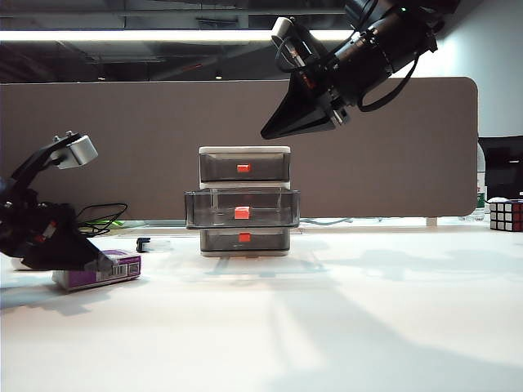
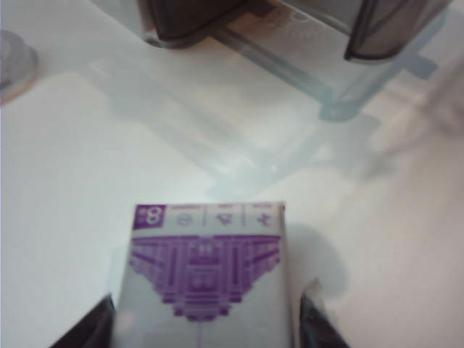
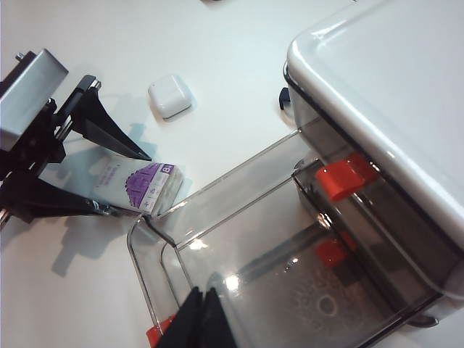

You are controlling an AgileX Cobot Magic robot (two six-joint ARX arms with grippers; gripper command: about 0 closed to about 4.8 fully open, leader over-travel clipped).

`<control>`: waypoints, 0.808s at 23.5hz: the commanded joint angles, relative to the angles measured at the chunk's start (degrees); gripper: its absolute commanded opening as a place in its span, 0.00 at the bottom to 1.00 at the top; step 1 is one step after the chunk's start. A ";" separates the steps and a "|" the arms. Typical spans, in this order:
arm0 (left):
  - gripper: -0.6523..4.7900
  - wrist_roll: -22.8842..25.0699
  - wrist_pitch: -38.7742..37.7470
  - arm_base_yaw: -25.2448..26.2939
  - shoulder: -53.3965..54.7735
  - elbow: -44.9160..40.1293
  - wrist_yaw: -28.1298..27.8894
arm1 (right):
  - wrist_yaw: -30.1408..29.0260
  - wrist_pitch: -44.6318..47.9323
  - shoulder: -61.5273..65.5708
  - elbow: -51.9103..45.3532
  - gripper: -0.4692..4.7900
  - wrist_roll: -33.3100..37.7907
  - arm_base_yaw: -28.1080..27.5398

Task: Open the second layer of the drawer on the table, pick up a pack of napkins on the table and put it in, and finally close the drawer.

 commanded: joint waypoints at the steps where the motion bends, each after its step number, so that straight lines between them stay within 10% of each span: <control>1: 0.73 0.04 -0.92 -0.02 0.09 0.09 0.59 | -0.31 0.20 -0.48 0.17 0.08 -0.17 0.07; 9: 0.34 -0.11 -1.11 -0.13 0.24 0.09 0.87 | -0.31 -0.26 -0.48 0.17 0.08 -0.20 0.07; 19: 0.36 -2.71 0.00 -1.92 -11.45 0.09 1.33 | -0.31 -0.92 -0.50 0.17 0.08 -0.59 0.09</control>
